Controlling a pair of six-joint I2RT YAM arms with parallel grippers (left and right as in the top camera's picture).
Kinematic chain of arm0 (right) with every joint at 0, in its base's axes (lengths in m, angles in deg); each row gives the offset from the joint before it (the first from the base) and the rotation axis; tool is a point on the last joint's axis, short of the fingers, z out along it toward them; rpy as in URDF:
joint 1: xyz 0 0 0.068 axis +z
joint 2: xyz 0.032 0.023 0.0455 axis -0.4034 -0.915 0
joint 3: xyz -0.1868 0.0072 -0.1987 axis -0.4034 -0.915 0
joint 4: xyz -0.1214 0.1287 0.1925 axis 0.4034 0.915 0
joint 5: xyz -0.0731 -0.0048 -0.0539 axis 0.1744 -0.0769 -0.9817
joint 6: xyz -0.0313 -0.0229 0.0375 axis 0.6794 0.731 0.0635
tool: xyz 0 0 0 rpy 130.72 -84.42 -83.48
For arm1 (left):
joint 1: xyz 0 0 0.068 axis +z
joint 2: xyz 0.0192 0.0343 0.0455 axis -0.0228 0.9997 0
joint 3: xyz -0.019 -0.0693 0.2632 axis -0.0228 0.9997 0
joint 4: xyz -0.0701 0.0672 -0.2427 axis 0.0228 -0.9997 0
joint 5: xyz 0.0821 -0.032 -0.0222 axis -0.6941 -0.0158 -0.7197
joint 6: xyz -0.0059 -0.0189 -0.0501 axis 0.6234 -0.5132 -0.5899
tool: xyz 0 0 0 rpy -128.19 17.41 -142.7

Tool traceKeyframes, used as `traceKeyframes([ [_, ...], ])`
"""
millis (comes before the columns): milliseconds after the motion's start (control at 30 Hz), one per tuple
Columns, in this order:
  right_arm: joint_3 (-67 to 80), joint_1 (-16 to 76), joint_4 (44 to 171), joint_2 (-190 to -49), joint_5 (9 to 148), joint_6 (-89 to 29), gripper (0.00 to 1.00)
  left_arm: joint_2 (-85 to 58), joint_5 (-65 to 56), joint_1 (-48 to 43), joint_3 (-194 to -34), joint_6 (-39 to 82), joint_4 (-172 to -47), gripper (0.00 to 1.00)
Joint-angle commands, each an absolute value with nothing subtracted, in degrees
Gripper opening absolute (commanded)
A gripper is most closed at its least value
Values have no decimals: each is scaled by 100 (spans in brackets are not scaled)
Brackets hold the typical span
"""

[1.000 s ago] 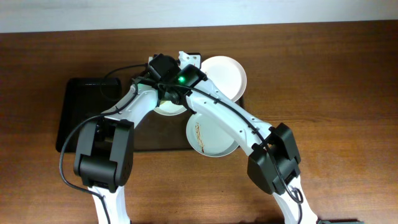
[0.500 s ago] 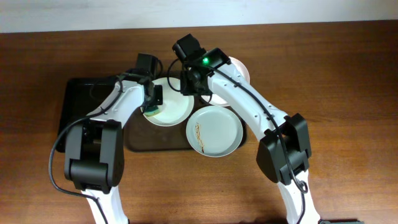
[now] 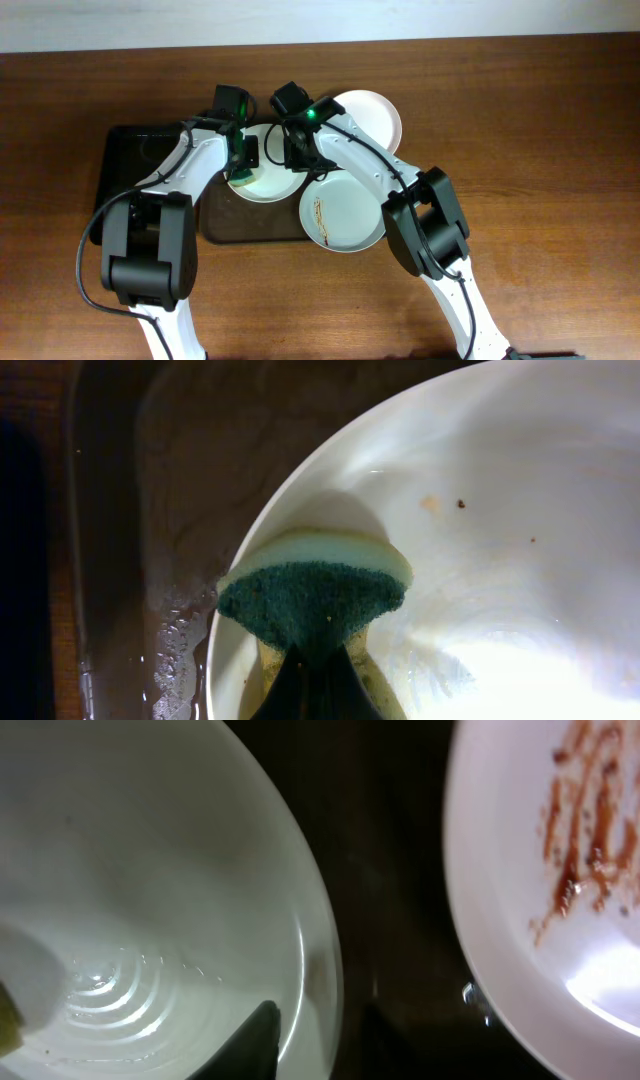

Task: Clean dirty plates on tray and stack at the side

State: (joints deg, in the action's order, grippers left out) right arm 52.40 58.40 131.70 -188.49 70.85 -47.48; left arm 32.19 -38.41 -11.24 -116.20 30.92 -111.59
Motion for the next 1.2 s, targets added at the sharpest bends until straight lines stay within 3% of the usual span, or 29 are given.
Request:
traceKeyframes([
  [0, 5247, 5864, 13054, -19057, 7179, -4984, 7, 3016, -3714, -1087, -11716, 3036, -11179, 1],
  [533, 5247, 5860, 13196, -19271, 7638, -5113, 4, 3016, -5288, -1100, -11867, 3038, -10171, 1],
  [900, 5588, 5744, 13340, -19050, 7518, -4842, 4, 2296, -3310, -1030, -13091, 2948, -11972, 1],
  [1167, 6392, 6019, 14488, -18086, 5343, -4789, 4, 2323, -3199, -676, -13056, 2714, -12409, 1],
])
